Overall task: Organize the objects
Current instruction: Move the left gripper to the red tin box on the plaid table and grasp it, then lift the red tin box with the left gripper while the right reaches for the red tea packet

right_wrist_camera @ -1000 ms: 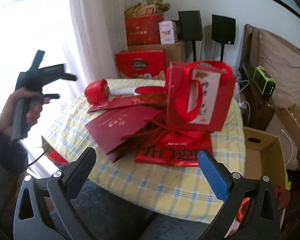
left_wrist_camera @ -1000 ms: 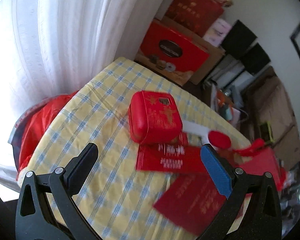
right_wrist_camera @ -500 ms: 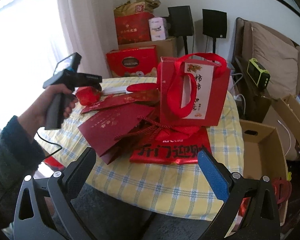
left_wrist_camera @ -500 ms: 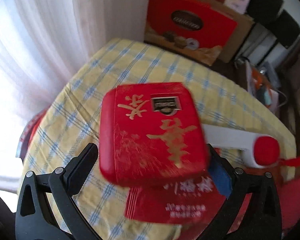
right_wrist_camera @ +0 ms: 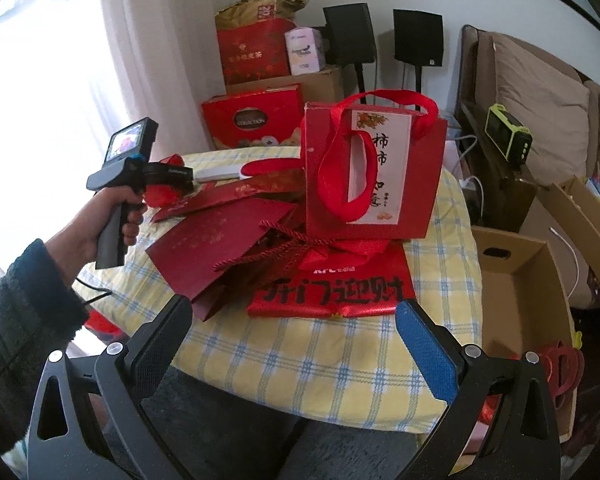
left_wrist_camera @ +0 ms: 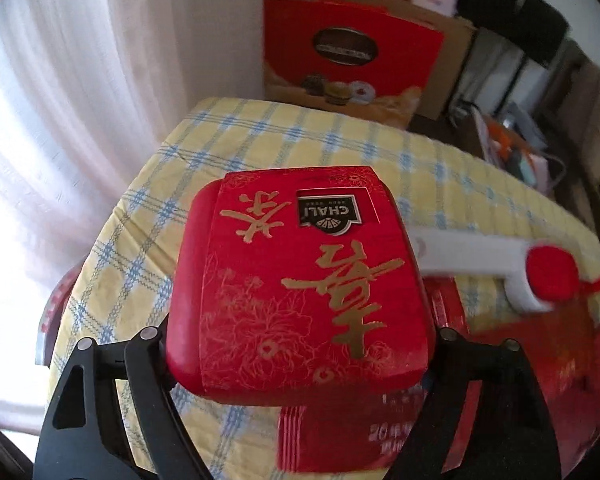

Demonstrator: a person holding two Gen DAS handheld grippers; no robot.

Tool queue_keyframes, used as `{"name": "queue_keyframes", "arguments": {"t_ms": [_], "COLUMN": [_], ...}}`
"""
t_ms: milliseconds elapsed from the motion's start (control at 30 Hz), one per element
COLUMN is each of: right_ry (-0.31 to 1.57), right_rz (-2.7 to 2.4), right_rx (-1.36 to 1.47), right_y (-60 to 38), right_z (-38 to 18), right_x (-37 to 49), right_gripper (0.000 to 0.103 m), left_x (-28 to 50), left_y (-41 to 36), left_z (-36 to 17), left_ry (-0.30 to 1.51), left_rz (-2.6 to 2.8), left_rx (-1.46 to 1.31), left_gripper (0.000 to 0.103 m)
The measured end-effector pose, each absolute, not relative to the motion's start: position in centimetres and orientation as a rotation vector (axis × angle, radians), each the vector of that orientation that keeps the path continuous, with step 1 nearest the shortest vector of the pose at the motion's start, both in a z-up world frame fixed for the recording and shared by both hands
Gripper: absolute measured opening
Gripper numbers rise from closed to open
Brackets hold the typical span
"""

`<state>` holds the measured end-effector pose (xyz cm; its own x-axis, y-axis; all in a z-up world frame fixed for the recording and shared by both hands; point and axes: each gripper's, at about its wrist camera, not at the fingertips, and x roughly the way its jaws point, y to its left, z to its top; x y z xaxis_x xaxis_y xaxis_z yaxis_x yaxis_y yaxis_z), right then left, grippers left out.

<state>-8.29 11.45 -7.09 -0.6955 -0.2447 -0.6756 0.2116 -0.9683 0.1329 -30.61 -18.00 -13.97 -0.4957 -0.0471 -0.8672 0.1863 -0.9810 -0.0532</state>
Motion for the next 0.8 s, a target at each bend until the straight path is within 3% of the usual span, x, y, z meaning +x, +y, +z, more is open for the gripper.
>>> {"name": "queue_keyframes", "arguments": {"t_ms": [300, 500, 700, 800], "right_ry": [0.001, 0.235, 0.507, 0.514], "right_rz": [-2.686, -2.673, -2.646, -2.656], "right_rx": [1.006, 0.907, 0.833, 0.848], "right_y": [10.2, 7.0, 2.7, 1.6], "right_z": [-5.2, -3.7, -2.1, -0.6], "right_x": [-7.6, -7.6, -9.4, -11.3], "right_gripper": [0.102, 0.102, 0.102, 0.102], "left_x": [-25.3, -20.8, -15.9, -14.5], "left_y": [-20.1, -23.0, -25.1, -26.1], "left_z": [-8.8, -5.9, -6.3, -6.6], "left_ry": [0.088, -0.022, -0.025, 0.005], "left_rz": [-2.725, -2.795, -2.893, -2.921], "left_rx": [1.475, 1.375, 1.256, 1.227], "left_gripper": [0.079, 0.079, 0.079, 0.079]}}
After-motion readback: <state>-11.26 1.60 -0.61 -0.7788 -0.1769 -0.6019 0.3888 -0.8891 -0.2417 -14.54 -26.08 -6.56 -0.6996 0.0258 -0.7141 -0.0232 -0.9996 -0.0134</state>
